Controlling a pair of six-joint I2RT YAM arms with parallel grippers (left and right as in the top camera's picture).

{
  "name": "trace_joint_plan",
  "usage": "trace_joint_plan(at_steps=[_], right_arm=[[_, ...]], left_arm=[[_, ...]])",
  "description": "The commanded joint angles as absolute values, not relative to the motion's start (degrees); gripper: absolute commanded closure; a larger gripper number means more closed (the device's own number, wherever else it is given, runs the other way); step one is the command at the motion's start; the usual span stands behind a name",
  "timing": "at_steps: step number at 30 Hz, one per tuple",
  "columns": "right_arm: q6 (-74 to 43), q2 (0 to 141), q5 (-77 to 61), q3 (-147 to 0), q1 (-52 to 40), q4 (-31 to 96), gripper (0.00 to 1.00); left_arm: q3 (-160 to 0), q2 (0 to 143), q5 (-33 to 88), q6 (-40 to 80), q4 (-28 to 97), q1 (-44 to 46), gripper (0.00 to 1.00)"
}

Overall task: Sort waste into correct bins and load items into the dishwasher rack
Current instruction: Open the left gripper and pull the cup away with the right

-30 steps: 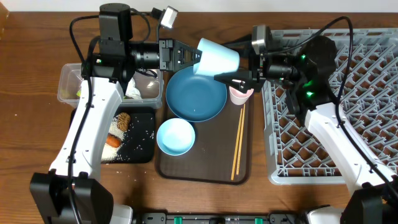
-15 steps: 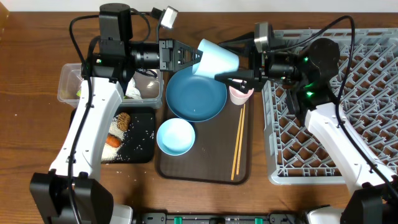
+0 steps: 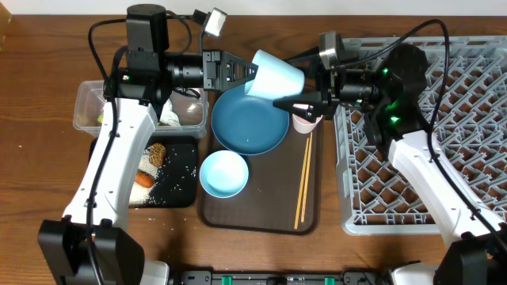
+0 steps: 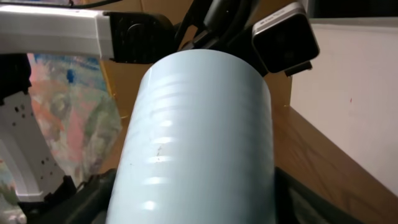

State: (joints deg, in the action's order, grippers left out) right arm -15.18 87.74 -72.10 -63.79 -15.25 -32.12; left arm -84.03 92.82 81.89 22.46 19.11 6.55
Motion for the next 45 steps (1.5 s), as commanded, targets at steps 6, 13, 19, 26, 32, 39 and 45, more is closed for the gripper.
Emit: trace_joint_plan(at_steps=[6, 13, 19, 26, 32, 39, 45], right_arm=[[-14.52, 87.79, -72.6, -64.75, -15.77, -32.4, 0.5], [-14.55, 87.79, -71.79, -64.75, -15.77, -32.38, 0.54], [-14.74, 87.79, -70.28, -64.75, -15.33, -32.38, 0.55], [-15.03, 87.79, -70.22, -64.75, -14.59, -32.38, 0.55], [-15.18, 87.79, -69.56, -64.75, -14.59, -32.45, 0.55], [-15.2, 87.79, -68.75, -64.75, -14.57, -32.6, 0.58], [-16.56, 87.77, -67.61, -64.77, -13.76, -33.06, 0.59]], left_arm=[[-84.23, 93.25, 81.84, 21.63, 18.96, 6.57, 0.94], [-84.23, 93.25, 81.82, 21.15, 18.96, 6.57, 0.93], [-84.23, 93.25, 80.42, 19.07, 19.55, 6.57, 0.9], [-84.23, 93.25, 76.4, 15.44, 24.25, 6.57, 0.88], [-84.23, 93.25, 75.13, 13.72, 27.18, 6.57, 0.88], [-84.23, 93.23, 72.69, 13.5, 26.96, 6.44, 0.7], [-84.23, 93.23, 70.37, 12.64, 26.98, 5.52, 0.7]])
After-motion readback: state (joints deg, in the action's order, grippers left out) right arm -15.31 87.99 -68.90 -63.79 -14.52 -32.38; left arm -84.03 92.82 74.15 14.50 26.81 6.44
